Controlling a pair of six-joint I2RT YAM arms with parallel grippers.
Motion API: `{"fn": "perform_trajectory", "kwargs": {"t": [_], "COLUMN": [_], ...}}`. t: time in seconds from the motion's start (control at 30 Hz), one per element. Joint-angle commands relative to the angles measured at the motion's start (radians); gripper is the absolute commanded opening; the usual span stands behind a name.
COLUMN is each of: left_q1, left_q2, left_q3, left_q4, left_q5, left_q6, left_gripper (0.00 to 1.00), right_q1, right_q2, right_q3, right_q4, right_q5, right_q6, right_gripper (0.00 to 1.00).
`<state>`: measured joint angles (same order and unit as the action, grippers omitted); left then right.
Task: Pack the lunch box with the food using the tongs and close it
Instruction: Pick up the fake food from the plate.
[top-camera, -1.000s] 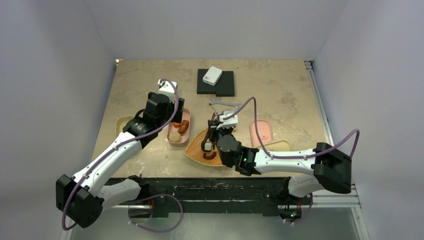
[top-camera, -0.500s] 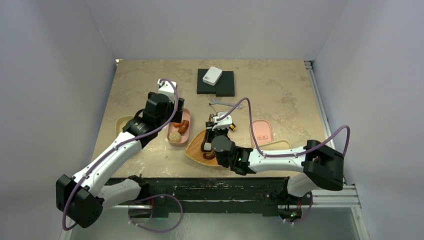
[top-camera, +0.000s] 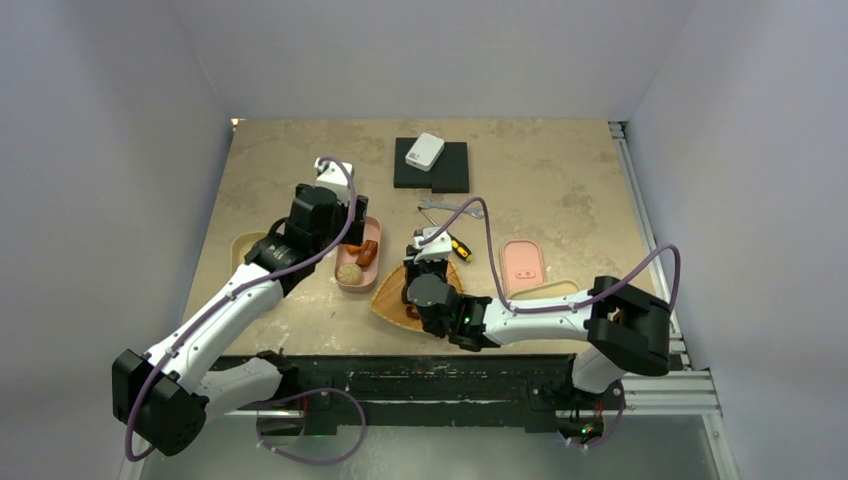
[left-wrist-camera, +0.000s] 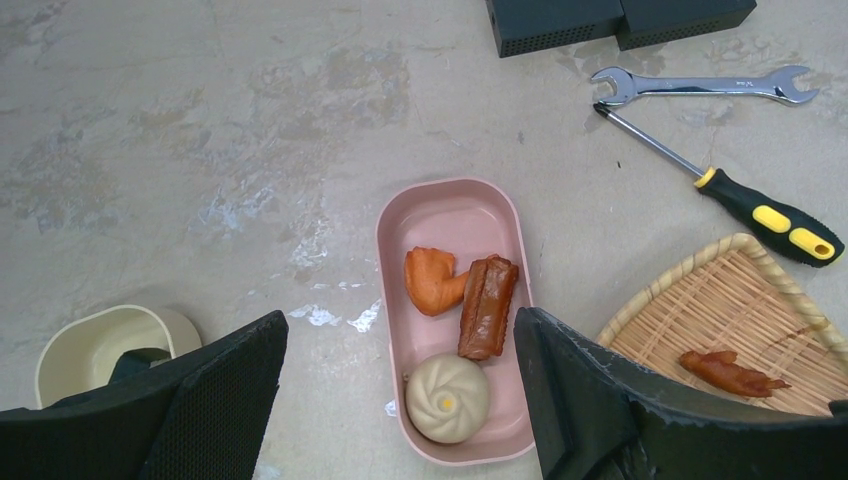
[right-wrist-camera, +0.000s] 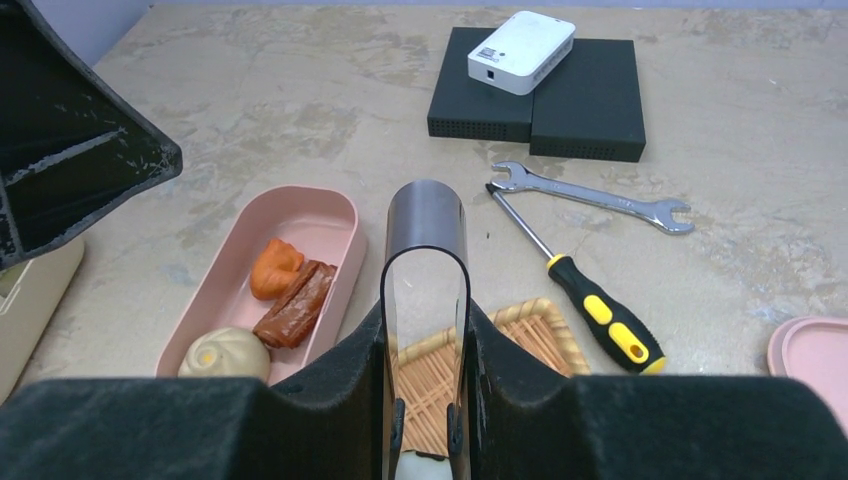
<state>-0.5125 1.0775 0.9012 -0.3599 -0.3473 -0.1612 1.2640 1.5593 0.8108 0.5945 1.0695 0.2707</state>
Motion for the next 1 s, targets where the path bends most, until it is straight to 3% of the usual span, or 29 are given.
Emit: {"fn": "perform_trajectory", "kwargs": {"t": [0.0,0.97], "left_q1": [0.011,0.034], "left_q2": [-0.017,-0.027], "left_q3": [-0.01,-0.012], "left_q4": [0.032,0.03], "left_q5": [0.003,0.004], "left_q6": [0.008,-0.003], "left_gripper": [0.82,0.83], "right_q1": [0.026,0.055], "right_q2": [-0.021,-0.064], "right_q3": [0.05,0.06], "right_q4": [0.026,0.052], "right_q5": [0.09,0.127], "right_q6": [-0.008,-0.058], "right_gripper": [0.0,0.0]}}
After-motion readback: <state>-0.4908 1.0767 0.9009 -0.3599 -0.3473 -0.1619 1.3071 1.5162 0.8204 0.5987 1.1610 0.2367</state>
